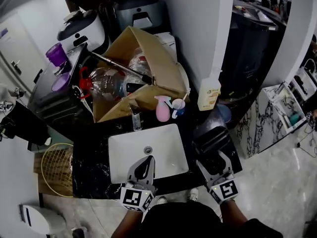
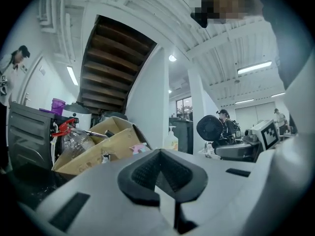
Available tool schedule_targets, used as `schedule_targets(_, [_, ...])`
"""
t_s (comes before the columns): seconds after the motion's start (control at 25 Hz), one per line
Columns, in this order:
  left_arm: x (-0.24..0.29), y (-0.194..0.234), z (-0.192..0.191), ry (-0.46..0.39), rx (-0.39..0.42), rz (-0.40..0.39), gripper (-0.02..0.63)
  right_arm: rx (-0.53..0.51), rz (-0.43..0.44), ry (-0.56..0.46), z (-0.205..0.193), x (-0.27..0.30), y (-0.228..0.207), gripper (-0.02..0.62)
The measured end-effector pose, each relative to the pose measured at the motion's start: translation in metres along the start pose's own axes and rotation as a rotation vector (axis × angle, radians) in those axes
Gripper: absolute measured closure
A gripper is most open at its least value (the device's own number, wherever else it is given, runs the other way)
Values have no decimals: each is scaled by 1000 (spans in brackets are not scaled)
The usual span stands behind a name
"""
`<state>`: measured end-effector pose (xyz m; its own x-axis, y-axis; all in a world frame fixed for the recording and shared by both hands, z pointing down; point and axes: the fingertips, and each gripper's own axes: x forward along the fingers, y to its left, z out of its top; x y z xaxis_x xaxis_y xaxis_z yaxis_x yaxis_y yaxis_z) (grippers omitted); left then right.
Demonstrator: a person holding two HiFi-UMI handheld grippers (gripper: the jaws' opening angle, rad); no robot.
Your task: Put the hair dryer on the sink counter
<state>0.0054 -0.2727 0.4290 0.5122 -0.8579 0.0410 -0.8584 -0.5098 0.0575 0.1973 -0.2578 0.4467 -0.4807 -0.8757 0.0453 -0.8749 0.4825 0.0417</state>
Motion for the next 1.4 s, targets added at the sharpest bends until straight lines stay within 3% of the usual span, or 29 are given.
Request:
schedule_targets(0.36, [24, -20, -18, 28, -28, 122, 612, -14, 140, 63, -23, 16, -37, 330])
schedule_targets(0.68, [16, 0, -36, 57, -50, 254, 612, -30, 173, 159, -47, 37, -54, 330])
schedule_targets(0.96, [22, 21, -54, 136, -44, 257, 612, 20, 103, 260, -89, 58, -66, 330])
schedule_targets(1.4, [37, 20, -65, 100, -49, 171, 612, 42, 49, 536, -154, 82, -77, 330])
